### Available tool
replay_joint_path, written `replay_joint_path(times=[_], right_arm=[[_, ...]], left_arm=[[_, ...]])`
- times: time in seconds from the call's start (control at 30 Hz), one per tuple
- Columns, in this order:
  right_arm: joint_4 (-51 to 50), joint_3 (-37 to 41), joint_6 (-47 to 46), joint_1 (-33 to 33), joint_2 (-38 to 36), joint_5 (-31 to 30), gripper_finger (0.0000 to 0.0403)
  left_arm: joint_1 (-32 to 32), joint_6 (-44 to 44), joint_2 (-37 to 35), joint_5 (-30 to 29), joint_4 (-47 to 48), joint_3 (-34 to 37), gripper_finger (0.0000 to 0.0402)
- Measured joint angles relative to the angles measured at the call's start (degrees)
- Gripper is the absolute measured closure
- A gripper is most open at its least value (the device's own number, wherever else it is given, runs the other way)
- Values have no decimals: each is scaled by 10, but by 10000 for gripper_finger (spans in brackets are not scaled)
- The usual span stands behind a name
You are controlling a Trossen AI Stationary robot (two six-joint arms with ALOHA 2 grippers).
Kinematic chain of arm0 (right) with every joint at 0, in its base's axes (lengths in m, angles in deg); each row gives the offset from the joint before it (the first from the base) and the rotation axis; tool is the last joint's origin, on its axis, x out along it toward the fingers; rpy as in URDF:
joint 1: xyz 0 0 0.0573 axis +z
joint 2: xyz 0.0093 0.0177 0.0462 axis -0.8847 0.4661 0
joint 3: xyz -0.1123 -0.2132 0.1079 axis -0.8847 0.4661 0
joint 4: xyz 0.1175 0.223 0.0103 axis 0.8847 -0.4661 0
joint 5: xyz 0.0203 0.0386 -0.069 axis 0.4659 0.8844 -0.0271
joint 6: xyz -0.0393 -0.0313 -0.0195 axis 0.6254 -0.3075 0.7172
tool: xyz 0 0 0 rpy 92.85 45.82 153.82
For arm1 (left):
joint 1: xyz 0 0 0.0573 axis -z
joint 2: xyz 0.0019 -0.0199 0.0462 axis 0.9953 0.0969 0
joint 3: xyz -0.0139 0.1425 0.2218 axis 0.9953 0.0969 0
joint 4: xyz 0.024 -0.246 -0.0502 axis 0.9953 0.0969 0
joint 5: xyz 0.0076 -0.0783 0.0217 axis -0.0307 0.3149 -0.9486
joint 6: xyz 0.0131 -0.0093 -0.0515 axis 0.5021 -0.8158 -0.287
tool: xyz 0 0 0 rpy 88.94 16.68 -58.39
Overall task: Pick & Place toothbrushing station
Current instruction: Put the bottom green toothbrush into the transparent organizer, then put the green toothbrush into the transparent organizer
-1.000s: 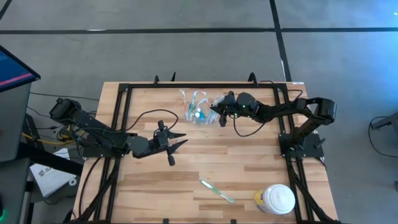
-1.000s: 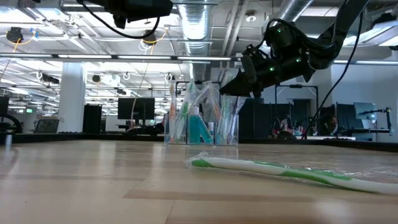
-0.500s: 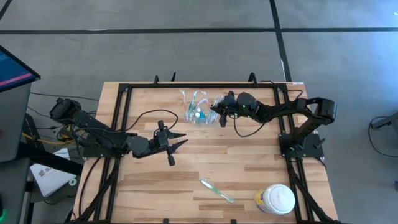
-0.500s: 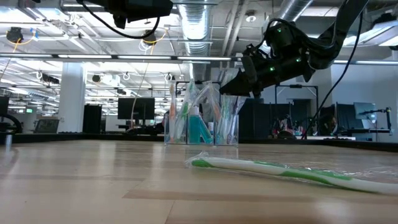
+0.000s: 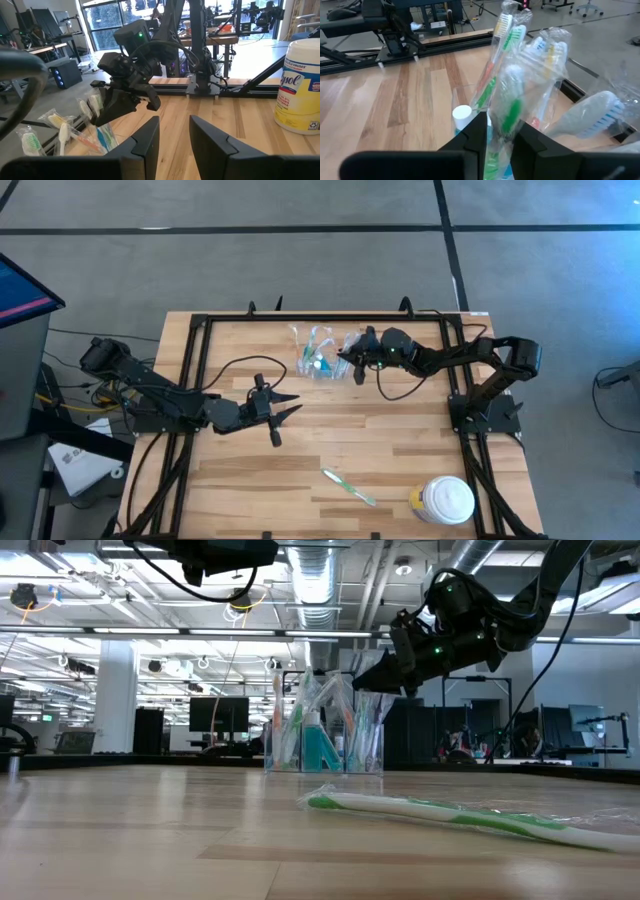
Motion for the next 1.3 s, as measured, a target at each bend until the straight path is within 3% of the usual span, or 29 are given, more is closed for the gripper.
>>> replay_joint_path(times=[0.13, 0.43, 0.6, 1.3], right_arm=[[0, 0, 0, 0, 0, 0, 330], [-1, 0, -3, -10, 0, 0, 237], [0, 0, -6, -15, 0, 0, 206], [-98, -1, 9, -22, -149, -2, 205]], left_arm=[[0, 0, 0, 0, 0, 0, 302], [0, 0, 0, 0, 0, 0, 302], [0, 0, 0, -1, 0, 0, 302], [0, 0, 0, -2, 0, 0, 302]])
